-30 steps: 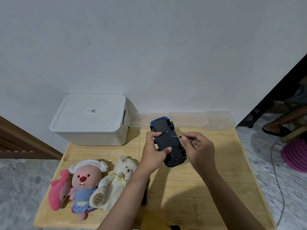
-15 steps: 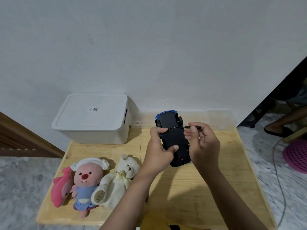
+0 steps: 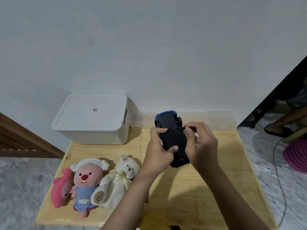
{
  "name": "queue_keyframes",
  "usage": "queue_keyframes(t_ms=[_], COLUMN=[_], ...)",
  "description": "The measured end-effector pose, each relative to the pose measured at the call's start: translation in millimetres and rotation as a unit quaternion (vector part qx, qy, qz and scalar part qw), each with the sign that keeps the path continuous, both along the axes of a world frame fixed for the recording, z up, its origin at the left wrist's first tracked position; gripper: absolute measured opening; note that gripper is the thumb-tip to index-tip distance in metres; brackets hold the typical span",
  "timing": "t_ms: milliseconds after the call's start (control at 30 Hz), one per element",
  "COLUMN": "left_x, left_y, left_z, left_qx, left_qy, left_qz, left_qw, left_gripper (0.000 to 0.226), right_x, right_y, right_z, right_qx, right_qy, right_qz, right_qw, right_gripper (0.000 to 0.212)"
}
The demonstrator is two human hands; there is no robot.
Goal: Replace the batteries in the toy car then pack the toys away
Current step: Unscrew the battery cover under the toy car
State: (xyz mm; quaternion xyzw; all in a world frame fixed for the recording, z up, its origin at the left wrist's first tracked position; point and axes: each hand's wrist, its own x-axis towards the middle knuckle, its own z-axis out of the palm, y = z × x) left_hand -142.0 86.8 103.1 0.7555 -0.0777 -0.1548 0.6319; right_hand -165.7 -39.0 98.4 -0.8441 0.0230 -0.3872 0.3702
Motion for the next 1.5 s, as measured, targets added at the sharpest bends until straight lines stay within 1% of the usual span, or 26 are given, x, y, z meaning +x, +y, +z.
queue_keyframes(t_ms=[33,100,267,400,500,567,667,767,833,933,967,1067,1167,1333,1500], left_x=[0,1,0,4,7,8,5,2,2,3,3,3,2,0,1], left_y=[0,1,3,8,10,11,10,9,11,14,15,18,18,18,21], left_z=[0,0,2,4,6,7,9,10,11,11,11,10,10,9,7], left_qx=[0.001,-0.002,0.002,0.015,0.023,0.020,0.005,-0.016,-0.013,-0.005,-0.002,-0.001,0.004,0.006,-0.007], left_qy=[-0.003,-0.004,0.006,-0.002,-0.007,-0.010,-0.011,0.000,-0.003,-0.012,-0.012,-0.011,-0.012,-0.012,-0.003], left_qz=[-0.004,-0.012,-0.007,0.003,0.010,0.010,0.004,0.002,0.003,0.006,0.007,0.006,-0.001,0.000,0.006], left_qw=[1.000,1.000,1.000,1.000,1.000,1.000,1.000,1.000,1.000,1.000,1.000,1.000,1.000,1.000,1.000], left_gripper=[0.049,0.048,0.049,0.051,0.052,0.052,0.051,0.050,0.051,0.051,0.050,0.050,0.049,0.049,0.049], right_x=[1,5,11,9,9,11,13,14,13,11,10,9,8,9,6], right_y=[-1,-5,-11,-13,-11,-8,-1,3,5,9,10,12,16,19,18], right_z=[2,6,12,15,14,14,16,20,22,27,28,31,32,31,30], right_qx=[-0.025,-0.045,-0.043,0.021,0.024,0.025,0.035,0.049,0.069,0.175,0.194,0.196,0.203,0.262,0.269], right_qy=[-0.001,0.001,0.002,-0.026,-0.055,-0.081,-0.114,-0.129,-0.121,-0.086,-0.078,-0.066,-0.062,-0.055,-0.035], right_qz=[0.005,0.021,0.083,0.065,0.058,0.050,0.056,0.052,0.042,0.051,0.058,0.084,0.104,0.092,0.095], right_qw=[1.000,0.999,0.996,0.997,0.997,0.995,0.991,0.989,0.989,0.980,0.976,0.975,0.972,0.959,0.958], right_gripper=[0.018,0.014,0.014,0.020,0.013,0.017,0.028,0.026,0.025,0.025,0.024,0.020,0.023,0.029,0.029])
